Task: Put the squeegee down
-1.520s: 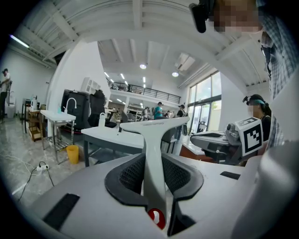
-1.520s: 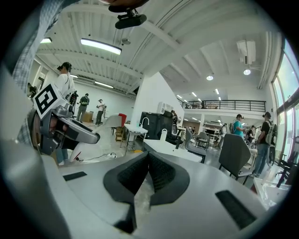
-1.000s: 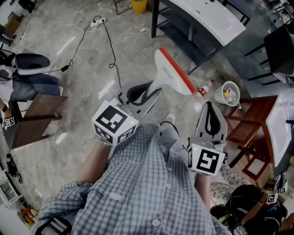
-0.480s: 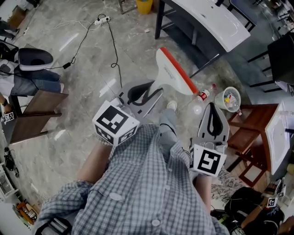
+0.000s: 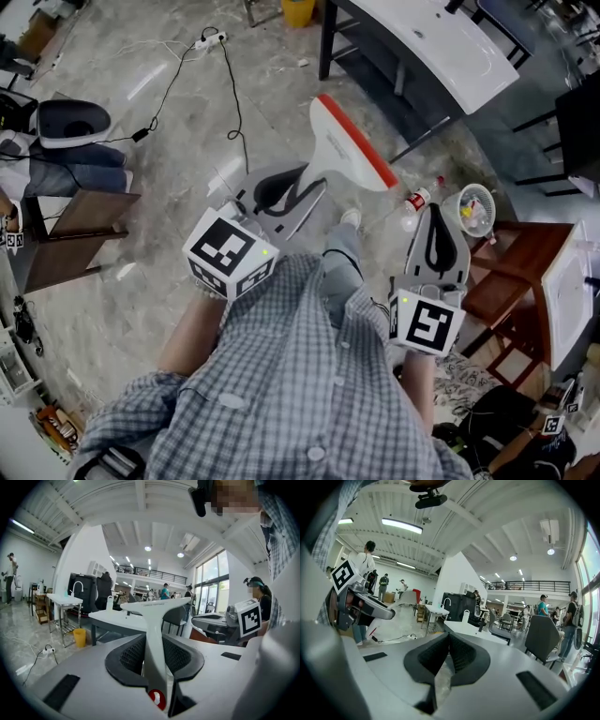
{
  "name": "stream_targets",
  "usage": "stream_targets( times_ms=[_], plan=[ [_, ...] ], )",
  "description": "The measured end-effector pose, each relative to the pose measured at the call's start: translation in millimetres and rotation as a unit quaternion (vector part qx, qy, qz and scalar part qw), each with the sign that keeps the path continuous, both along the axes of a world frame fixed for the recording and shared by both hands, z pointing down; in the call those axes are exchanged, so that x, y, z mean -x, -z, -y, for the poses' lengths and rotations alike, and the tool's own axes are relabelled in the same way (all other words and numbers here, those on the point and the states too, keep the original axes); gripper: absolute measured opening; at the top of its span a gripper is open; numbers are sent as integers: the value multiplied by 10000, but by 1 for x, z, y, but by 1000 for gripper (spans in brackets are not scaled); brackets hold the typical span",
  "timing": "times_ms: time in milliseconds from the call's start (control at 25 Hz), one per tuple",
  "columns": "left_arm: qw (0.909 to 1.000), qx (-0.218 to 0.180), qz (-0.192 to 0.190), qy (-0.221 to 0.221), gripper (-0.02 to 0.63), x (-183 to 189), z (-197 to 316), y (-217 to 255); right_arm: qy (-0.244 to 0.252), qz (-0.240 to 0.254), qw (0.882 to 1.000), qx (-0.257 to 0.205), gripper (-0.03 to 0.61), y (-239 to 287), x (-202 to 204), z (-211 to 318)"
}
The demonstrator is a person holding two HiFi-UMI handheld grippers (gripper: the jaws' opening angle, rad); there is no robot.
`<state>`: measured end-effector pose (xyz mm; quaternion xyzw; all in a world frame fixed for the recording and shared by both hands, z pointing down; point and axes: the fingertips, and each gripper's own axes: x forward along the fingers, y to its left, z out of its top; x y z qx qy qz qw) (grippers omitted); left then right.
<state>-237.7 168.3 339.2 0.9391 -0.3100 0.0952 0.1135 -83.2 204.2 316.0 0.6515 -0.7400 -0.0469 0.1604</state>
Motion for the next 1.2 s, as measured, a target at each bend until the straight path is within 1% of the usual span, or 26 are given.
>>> stream_targets(
  times_ms=[200, 440, 640, 960, 1200],
  plan=[
    [10000, -70, 67, 11, 98, -19, 30, 3, 64, 66, 9999, 85, 9, -6, -19, 32],
    [10000, 11, -5, 64, 98, -43, 69, 4, 150, 91, 9998, 80, 9, -4, -41, 76],
    [9999, 5, 79, 86, 98, -67, 103, 6, 156, 103, 9998, 114, 9, -4, -66, 107],
    [9998, -95, -4, 186, 98, -106, 150, 22, 274, 129, 9995, -17, 9, 11, -101, 161],
    [9994, -169, -55, 314, 98, -124, 181, 30, 417, 101, 9990, -86, 9, 17, -120, 196]
  ],
)
